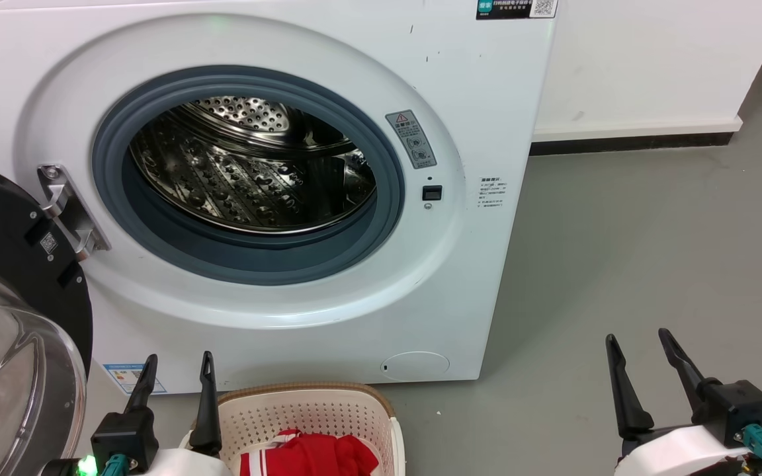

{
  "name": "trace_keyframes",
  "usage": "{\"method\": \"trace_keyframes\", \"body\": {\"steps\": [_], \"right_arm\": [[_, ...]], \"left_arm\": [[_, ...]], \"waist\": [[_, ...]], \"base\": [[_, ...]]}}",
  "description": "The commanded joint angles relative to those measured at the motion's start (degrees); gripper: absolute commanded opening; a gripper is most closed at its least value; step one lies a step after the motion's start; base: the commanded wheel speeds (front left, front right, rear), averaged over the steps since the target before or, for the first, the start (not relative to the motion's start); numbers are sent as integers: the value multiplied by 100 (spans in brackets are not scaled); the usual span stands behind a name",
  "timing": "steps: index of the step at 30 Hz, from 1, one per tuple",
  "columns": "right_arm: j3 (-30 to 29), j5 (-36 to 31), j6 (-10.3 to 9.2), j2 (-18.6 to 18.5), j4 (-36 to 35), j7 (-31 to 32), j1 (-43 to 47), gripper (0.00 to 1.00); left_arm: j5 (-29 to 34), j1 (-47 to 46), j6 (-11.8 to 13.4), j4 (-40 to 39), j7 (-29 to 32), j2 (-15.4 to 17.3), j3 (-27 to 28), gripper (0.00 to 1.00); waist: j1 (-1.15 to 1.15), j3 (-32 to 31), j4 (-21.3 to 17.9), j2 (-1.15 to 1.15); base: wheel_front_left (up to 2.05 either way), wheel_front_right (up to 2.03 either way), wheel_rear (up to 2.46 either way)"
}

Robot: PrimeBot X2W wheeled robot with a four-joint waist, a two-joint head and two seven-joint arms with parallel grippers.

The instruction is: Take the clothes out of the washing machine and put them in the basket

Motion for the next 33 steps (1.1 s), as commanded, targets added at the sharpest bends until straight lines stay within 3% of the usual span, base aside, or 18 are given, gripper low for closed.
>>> {"method": "trace_keyframes", "body": {"steps": [1,21,22,25,33], "right_arm": [[-10,-30,-2,1,-42,-1,54,100],[-14,75,-2,0,-79,-1,133,100],[-13,59,0,0,-73,18,108,0],[5,123,0,4,51,18,147,0],[-4,1179,0,-47,162,122,22,0]], "left_arm": [[-34,-11,-1,10,21,23,-14,100],[-128,-214,4,120,83,184,-67,100],[-103,-160,-2,118,85,166,-77,0],[-164,-141,-10,279,125,133,-61,0],[-1113,-292,-98,410,346,94,47,0]], "waist": [[1,0,10,0],[1,7,-14,0],[1,8,-15,0],[1,9,-14,0],[1,20,4,0]], "base": [[0,0,0],[0,0,0],[0,0,0],[0,0,0],[0,0,0]]}}
